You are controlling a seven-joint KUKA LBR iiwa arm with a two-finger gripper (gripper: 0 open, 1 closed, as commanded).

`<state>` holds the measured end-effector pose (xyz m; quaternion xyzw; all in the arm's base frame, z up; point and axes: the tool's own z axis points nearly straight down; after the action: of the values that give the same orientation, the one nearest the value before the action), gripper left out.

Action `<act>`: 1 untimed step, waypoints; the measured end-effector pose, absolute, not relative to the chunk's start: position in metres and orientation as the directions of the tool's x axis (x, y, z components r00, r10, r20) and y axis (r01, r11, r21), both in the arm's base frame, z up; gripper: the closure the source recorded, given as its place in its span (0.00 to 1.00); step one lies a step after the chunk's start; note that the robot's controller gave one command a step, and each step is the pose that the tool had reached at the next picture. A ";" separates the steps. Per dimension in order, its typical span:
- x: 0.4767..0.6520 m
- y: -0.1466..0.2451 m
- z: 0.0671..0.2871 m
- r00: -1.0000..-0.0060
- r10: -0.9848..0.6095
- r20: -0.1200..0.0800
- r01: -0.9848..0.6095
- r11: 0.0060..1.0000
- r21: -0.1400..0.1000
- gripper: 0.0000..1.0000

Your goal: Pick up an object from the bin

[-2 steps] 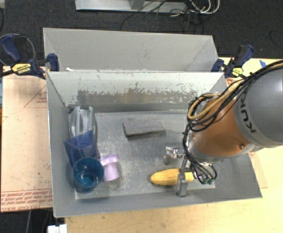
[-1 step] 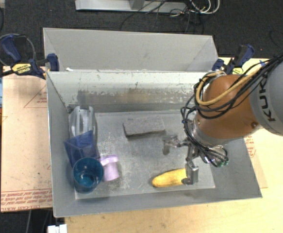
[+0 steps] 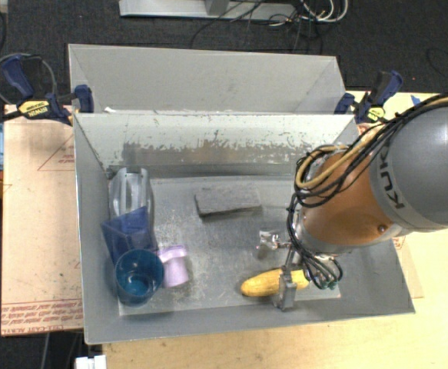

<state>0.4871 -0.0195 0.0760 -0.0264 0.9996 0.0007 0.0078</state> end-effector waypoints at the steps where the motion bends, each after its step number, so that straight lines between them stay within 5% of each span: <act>1: 0.485 -0.010 0.074 -0.921 -0.387 -0.040 -0.387 0.922 -0.014 0.00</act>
Offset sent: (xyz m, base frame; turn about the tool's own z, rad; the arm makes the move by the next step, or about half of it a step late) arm 0.0001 0.0004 0.0001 -0.0099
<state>0.4855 -0.0100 0.0736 -0.1973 0.9801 -0.0029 0.0210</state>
